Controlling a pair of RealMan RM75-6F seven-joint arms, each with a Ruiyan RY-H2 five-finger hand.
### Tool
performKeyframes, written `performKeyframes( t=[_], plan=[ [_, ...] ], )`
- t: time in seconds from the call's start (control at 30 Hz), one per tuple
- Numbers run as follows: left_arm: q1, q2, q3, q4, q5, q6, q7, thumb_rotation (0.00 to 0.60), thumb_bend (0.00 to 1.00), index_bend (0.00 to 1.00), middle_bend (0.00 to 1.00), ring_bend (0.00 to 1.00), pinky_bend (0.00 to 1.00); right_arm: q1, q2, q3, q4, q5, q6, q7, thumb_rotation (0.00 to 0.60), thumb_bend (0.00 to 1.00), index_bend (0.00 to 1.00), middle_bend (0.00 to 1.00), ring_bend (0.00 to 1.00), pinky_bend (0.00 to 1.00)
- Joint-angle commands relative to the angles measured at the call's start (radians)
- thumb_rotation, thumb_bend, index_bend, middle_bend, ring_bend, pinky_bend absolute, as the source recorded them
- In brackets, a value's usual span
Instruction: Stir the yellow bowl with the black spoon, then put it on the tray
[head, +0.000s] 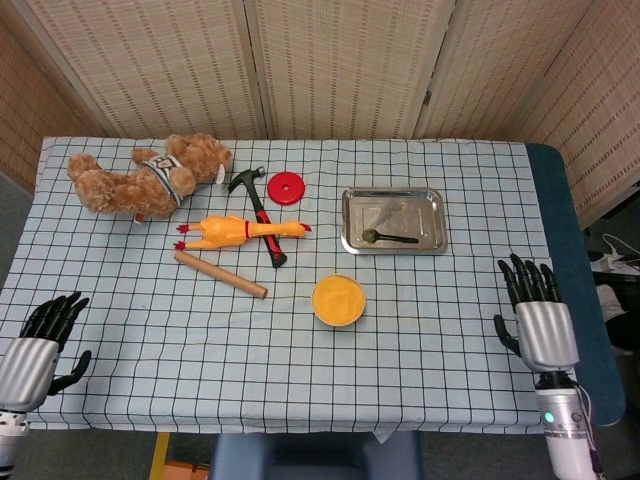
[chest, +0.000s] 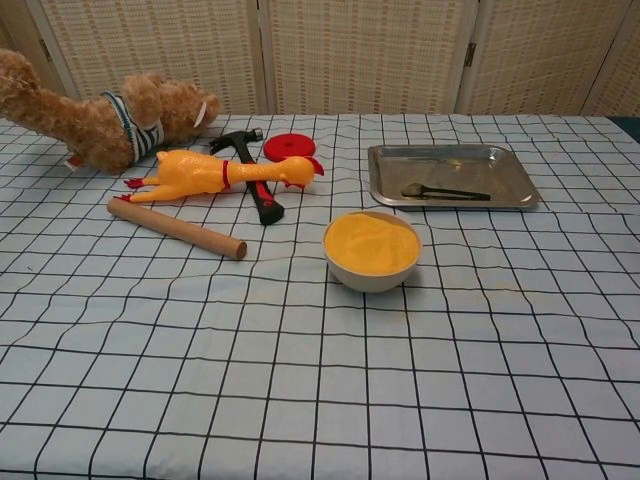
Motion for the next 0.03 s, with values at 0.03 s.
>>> performKeyframes(
  t=[0.03],
  plan=[
    [-0.002, -0.005, 0.000, -0.004, 0.004, -0.002, 0.012, 0.600, 0.42, 0.00, 0.00, 0.00, 0.09, -0.128, 0.004, -0.058, 0.099, -0.067, 0.100, 0.038, 0.600, 0.34, 0.00, 0.00, 0.00, 0.00]
  ],
)
